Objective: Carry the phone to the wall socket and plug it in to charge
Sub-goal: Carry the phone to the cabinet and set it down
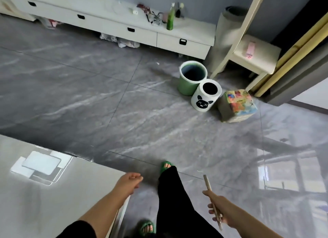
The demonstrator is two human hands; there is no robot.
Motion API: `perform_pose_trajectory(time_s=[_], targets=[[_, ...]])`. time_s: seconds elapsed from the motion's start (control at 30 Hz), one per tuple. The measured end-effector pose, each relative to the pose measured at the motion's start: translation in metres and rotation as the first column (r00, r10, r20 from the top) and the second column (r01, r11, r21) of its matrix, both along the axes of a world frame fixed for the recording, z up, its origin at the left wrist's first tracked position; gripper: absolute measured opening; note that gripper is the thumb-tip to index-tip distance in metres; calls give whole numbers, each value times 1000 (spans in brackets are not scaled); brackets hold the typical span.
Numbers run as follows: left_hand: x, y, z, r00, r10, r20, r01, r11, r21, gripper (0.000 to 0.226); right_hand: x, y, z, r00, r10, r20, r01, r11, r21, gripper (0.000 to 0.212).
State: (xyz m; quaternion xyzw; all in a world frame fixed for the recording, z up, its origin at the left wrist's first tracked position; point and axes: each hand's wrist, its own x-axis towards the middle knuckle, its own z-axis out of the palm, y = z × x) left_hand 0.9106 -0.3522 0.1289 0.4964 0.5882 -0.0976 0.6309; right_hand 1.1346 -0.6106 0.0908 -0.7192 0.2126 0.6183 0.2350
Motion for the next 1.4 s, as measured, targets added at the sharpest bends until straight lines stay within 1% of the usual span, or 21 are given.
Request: perform_pose_trajectory(time_s=[0.13,0.27,0.37,0.53,0.6,0.7,0.9,1.13,1.23,1.33,1.4], targets=[[42,42,-3,987,156,-33,-156,988,-2,21,68,80,-4,1000,19,-2,-19,1000,12,41],[70,89,-13,948,312,-69,-313,950,-1,12,121,179,-11,990,137,16,-137,989,46,45],[78,128,-16,926,367,-93,-370,928,-27,5,146,257,-13,973,229,28,-230,969,91,53],[92,208,-28,894,431,-119,-432,902,23,13,183,377,-16,948,305,91,-317,931,181,62],[103,242,-30,893,433,-118,-433,901,33,16,196,418,-13,942,324,85,-335,921,198,61],[125,298,-31,897,428,-109,-431,902,-1,21,214,475,-10,934,337,118,-353,920,171,58],[186,415,-28,936,337,-102,-341,940,-23,28,264,568,-2,929,348,124,-363,924,123,51],[276,562,-24,968,250,-5,-250,967,-46,28,354,657,-13,945,323,52,-326,944,55,52],[313,615,-22,965,260,23,-259,965,-35,29,391,705,-23,939,341,35,-342,939,36,50],[340,658,-19,953,304,-5,-304,953,-13,28,416,763,-28,930,366,26,-367,930,23,49],[351,683,-18,944,329,-30,-329,944,-10,28,426,802,-30,917,393,60,-395,918,24,48]])
